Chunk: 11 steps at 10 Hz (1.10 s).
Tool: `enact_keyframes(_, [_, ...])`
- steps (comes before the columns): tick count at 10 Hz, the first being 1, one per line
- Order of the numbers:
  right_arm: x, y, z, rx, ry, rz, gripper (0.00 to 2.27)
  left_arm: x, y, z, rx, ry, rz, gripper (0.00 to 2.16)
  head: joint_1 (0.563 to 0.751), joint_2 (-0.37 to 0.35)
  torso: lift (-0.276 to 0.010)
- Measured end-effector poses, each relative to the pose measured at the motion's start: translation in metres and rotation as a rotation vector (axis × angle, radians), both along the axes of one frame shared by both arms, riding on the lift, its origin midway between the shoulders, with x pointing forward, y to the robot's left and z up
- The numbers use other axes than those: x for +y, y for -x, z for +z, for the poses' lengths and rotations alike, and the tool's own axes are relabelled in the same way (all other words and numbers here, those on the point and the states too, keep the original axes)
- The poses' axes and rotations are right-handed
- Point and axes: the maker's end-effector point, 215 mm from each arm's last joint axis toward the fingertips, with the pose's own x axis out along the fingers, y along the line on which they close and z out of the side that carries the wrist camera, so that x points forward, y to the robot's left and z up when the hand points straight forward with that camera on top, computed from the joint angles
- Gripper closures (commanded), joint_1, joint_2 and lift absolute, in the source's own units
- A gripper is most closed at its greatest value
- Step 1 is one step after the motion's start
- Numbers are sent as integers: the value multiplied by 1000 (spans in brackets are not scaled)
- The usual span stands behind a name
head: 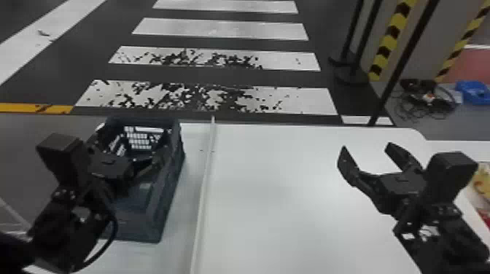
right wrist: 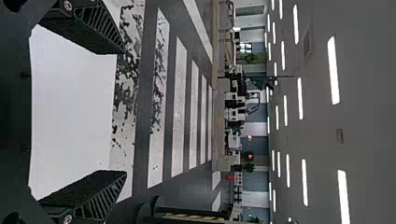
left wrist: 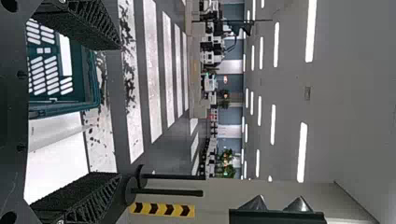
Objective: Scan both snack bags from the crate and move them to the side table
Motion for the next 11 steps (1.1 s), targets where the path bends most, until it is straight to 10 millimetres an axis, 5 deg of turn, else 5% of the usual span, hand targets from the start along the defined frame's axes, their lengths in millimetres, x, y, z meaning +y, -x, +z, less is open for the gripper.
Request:
enact_keyframes(4, [11,61,5,-38,78,-33,76,17,52,-5,10,16,49,19,695,-1,-95])
enact_keyframes(11, [42,113,-5,-104,57,-58,80,22,101,-50,75,99,120,19,695,51,-95])
